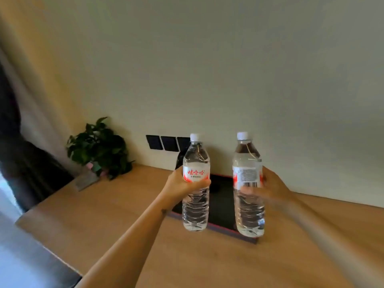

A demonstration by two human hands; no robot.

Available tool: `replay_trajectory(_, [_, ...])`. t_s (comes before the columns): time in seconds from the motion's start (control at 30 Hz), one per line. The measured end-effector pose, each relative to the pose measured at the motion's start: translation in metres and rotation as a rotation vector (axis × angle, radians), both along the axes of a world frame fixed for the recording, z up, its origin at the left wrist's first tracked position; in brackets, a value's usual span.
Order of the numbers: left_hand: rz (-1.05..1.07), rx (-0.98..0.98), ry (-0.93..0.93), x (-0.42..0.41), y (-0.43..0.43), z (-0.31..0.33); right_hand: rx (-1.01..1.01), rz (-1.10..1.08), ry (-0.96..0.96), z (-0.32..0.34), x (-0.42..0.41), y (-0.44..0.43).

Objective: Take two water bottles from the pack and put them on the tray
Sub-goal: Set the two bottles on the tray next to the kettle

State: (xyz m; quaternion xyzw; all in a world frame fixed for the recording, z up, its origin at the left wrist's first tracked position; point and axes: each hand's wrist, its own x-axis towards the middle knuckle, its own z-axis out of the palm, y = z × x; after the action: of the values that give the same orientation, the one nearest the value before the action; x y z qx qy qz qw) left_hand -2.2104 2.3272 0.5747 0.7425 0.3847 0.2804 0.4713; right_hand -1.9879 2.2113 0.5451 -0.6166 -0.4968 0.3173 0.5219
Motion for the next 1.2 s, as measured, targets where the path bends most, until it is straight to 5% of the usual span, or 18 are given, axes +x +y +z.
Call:
replay_trajectory(0.53, [-0.472, -0.164, -0.03, 0.163, 0.174, -0.1, -0.222, -0.415, 0.033, -0.076, 0.065, 0.123])
replay_trajectory(1.2, [-0.308, -0.193, -0.029, 0.222, 0.185, -0.183, -0.256, -0.27, 0.099, -0.165, 0.129, 0.16])
